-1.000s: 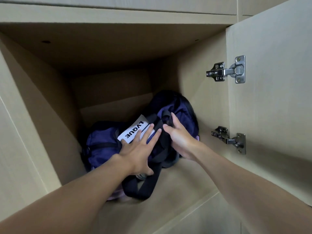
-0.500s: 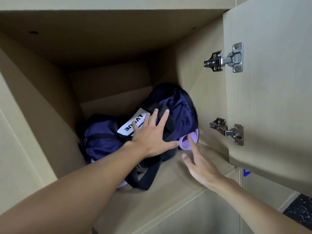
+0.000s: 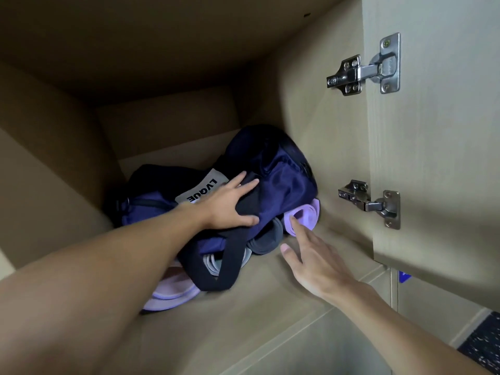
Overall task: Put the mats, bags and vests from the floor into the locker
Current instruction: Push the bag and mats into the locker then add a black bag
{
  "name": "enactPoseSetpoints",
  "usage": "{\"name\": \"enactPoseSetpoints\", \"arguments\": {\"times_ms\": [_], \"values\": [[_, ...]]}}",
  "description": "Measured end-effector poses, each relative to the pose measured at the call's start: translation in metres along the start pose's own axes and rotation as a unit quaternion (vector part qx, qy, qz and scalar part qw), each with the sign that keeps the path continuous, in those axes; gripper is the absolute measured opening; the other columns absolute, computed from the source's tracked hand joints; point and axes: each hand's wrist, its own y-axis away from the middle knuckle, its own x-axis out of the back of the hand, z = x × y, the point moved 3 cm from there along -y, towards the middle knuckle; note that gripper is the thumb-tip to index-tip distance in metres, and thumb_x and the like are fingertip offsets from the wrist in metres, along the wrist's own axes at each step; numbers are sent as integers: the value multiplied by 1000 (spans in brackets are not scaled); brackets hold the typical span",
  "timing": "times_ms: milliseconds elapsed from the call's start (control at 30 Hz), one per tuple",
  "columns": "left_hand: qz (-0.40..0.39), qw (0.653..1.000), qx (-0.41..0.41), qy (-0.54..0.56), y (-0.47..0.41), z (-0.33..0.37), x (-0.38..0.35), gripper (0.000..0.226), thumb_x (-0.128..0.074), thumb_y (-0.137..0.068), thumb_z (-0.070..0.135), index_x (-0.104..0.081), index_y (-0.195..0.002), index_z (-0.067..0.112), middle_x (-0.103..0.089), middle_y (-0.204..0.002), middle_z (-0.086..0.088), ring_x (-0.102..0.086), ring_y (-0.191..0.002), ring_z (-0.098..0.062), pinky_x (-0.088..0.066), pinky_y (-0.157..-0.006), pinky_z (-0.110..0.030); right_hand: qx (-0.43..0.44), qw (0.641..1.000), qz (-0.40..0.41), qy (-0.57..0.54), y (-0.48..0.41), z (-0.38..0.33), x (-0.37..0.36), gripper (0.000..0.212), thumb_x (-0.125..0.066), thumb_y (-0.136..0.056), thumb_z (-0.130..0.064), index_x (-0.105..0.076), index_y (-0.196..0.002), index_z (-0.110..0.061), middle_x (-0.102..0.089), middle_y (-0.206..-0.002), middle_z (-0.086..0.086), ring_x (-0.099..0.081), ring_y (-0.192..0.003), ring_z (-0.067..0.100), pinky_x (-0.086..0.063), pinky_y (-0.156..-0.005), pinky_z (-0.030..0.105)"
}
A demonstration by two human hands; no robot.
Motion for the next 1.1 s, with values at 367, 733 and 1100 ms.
{"name": "enactPoseSetpoints", "arguments": {"times_ms": [367,733,1100], "values": [[-9,998,34,51,5,9,4,112,-66,-66,80,-12,-156,40,5,-166,13,-12,-152,-19,-18,-122,-43,-4,1000,19,-13,1,-3,0,64,-31,-101,-50,-4,-155,-29,-31,-155,-4,-35,-138,21,-31,-107,37],[25,997,14,-66,-5,9,7,82,-57,-82,62,-12,-150,54,1,-165,-8,-26,-145,-41,-33,-113,-53,-2,999,36,-30,2,-1,2,64,-36,-100,-49,-8,-154,-28,-34,-155,-3,-41,-134,21,-37,-101,35],[26,998,27,60,-44,-16,-2,86,-67,-74,46,-30,-151,39,-27,-160,-15,-35,-143,-32,-35,-113,-36,3,999,50,2,0,3,-4,65,-39,-99,-48,-9,-153,-28,-44,-143,0,-46,-125,22,-40,-94,33]]}}
